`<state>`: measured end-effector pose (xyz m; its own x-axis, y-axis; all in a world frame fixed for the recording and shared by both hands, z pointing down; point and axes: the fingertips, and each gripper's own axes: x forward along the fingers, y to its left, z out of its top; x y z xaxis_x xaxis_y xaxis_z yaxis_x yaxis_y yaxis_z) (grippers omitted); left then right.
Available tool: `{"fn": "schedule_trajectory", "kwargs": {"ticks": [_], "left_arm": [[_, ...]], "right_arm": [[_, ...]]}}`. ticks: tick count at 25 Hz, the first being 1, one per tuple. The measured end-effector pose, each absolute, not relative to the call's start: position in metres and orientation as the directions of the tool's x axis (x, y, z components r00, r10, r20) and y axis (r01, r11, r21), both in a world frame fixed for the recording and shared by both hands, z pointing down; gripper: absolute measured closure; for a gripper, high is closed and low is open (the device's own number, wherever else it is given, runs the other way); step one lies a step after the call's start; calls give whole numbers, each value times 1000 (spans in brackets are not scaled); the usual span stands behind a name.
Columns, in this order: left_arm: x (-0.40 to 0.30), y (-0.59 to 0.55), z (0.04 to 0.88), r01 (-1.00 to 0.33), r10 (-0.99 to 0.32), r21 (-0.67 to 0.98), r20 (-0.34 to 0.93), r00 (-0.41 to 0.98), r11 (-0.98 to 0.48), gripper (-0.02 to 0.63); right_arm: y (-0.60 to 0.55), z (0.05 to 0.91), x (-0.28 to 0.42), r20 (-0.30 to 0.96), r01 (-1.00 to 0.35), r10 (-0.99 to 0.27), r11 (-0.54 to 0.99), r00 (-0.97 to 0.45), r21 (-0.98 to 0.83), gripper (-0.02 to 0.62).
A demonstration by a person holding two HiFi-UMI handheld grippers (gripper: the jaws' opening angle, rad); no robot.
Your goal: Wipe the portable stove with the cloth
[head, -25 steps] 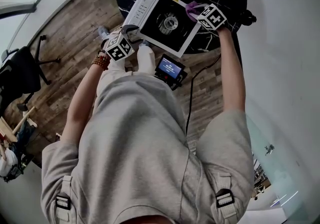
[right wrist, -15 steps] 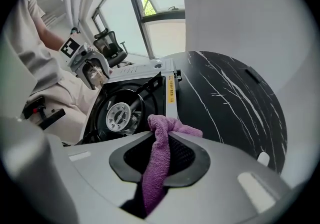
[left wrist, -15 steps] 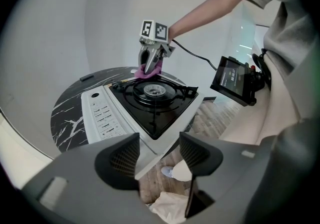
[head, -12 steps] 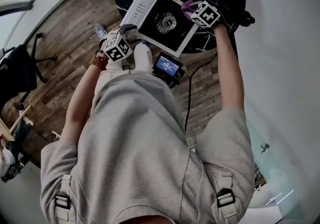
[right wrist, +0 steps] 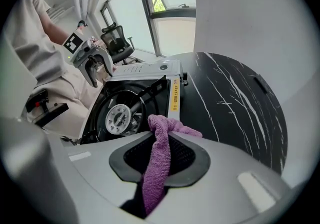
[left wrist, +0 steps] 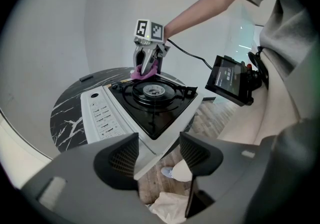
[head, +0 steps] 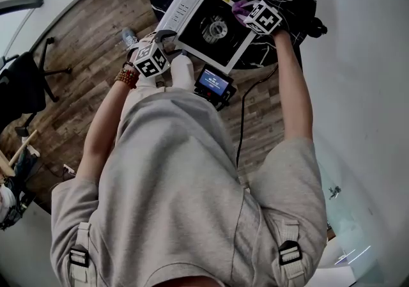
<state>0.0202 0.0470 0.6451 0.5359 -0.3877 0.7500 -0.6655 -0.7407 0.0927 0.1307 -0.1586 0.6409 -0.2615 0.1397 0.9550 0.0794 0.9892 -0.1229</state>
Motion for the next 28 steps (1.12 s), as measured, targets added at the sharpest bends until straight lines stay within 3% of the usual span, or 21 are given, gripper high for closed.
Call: {"fn": "schedule_trajectory", "kwargs": {"ticks": [9, 15, 20, 28], "left_arm": [[21, 48, 644, -665, -383, 100, 749, 540, -740, 350], [23, 50, 643, -660, -373, 112, 750, 547, -743, 350], [23, 48, 643, -660, -370, 118, 748, 550, -742, 350], [20, 49, 643, -655, -367, 120, 747, 554, -746, 350]], "right_arm": [[-158, 639, 125, 951, 112, 140, 987, -276, -112, 511], [-157, 637, 66, 898, 70, 90, 995, -431, -66, 511], [-155, 640, 35, 936, 206, 148, 975, -320, -84, 511], [-156, 639, 36, 919, 152, 148, 983, -365, -98, 511]]}}
